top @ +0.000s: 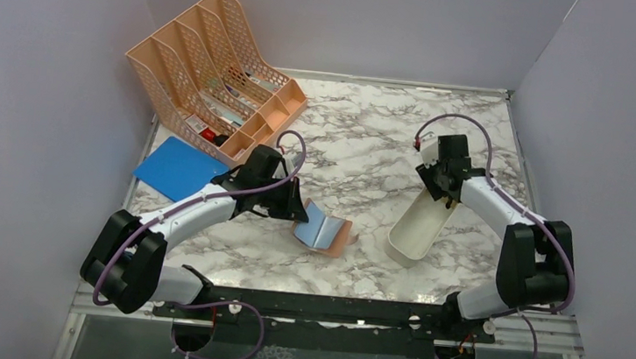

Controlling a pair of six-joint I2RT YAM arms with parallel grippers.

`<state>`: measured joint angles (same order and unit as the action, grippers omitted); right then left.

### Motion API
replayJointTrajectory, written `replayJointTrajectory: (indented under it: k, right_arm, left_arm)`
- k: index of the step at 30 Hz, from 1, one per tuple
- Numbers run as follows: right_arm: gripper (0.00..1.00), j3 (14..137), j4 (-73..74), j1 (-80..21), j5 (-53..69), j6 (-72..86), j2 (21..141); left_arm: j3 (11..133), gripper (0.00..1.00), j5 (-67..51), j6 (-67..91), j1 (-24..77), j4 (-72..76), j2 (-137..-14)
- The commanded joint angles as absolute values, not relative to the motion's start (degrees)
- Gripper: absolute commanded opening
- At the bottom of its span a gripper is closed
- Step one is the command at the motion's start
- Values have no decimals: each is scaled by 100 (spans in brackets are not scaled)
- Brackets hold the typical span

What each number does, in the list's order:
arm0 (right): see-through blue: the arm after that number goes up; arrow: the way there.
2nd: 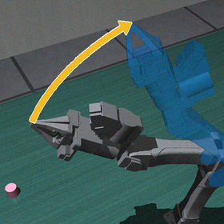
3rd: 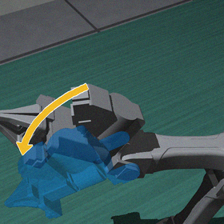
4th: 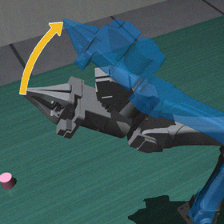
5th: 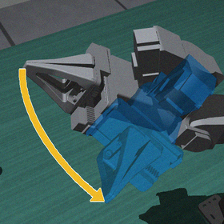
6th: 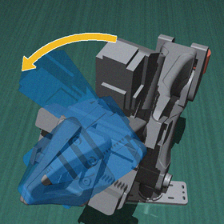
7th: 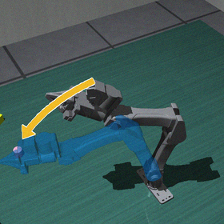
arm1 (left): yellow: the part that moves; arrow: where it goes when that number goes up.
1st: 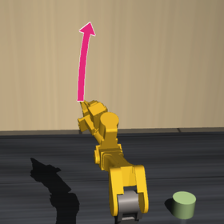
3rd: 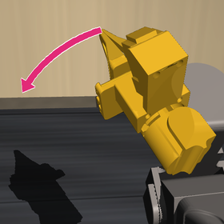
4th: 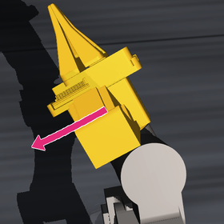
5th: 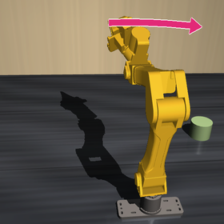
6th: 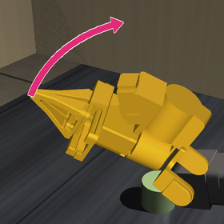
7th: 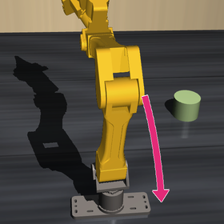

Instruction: Put the credit cards into the card holder

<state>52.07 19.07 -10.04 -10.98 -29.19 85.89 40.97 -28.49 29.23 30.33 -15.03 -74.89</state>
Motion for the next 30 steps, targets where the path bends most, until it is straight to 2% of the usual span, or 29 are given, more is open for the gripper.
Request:
replayJointTrajectory:
  k: [1,11,21,30]
  right_arm:
    - [51,5053,1643,-974,-1197,-3204,8754]
    - [49,4992,1213,-976,-1953,-3349,8945]
    - [29,5125,1442,-973,-1775,-3233,8711]
    - [18,5259,1611,-971,-1789,-3054,8641]
  left_arm:
    - [4287,8,-3175,2816,3006,-1453,-7481]
    - [4263,8,-3208,2808,2997,-1442,-7433]
    - [4250,8,-3190,2813,2997,-1437,-7420]
    - [4226,8,-3142,2834,2997,-1429,-7391]
